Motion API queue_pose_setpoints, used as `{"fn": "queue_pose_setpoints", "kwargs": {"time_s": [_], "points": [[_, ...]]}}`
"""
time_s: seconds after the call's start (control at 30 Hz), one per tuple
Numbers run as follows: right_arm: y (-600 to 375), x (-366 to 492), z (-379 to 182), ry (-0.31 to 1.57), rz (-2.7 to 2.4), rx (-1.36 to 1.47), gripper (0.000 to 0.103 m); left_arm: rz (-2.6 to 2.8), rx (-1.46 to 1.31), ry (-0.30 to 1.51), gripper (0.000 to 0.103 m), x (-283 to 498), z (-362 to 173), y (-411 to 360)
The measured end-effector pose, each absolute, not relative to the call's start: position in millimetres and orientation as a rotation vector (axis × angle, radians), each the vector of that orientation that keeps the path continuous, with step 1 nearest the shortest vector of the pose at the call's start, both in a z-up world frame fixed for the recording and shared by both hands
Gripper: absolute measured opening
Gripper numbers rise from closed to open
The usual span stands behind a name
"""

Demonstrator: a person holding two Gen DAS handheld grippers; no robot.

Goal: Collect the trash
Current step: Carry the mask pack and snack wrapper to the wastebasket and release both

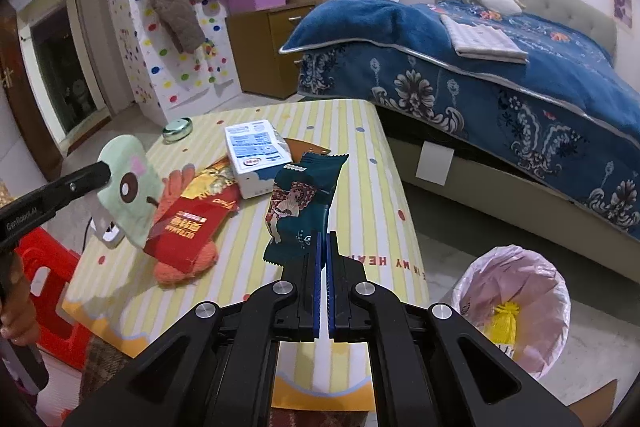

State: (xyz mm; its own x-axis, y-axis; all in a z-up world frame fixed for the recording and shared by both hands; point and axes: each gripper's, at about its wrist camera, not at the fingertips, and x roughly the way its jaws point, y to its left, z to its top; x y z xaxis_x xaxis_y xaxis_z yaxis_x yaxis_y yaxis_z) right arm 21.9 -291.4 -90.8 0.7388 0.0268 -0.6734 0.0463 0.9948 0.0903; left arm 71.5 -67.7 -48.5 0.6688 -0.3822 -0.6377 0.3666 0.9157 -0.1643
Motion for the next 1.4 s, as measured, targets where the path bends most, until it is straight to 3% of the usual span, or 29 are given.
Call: {"fn": "queue_pose_setpoints", "kwargs": {"time_s": [0.4, 0.9, 1.4], "points": [[-308.2, 3.1, -84.6, 0.726, -0.045, 0.127, 0.001, -0.526, 0.068, 0.715, 0.001, 53.1, -44.5, -106.0], [-396.3, -43.6, -91.8, 0.725, -0.274, 0.186, 0.001, -0.807, 0.153, 0.716, 0.001, 45.7, -61.3, -236.2], [-502.8, -75.0, -138.1, 0.811, -0.540, 0.259, 0.001, -0.999, 0.272, 0.744, 0.001, 33.8, -102.2, -373.3]]}}
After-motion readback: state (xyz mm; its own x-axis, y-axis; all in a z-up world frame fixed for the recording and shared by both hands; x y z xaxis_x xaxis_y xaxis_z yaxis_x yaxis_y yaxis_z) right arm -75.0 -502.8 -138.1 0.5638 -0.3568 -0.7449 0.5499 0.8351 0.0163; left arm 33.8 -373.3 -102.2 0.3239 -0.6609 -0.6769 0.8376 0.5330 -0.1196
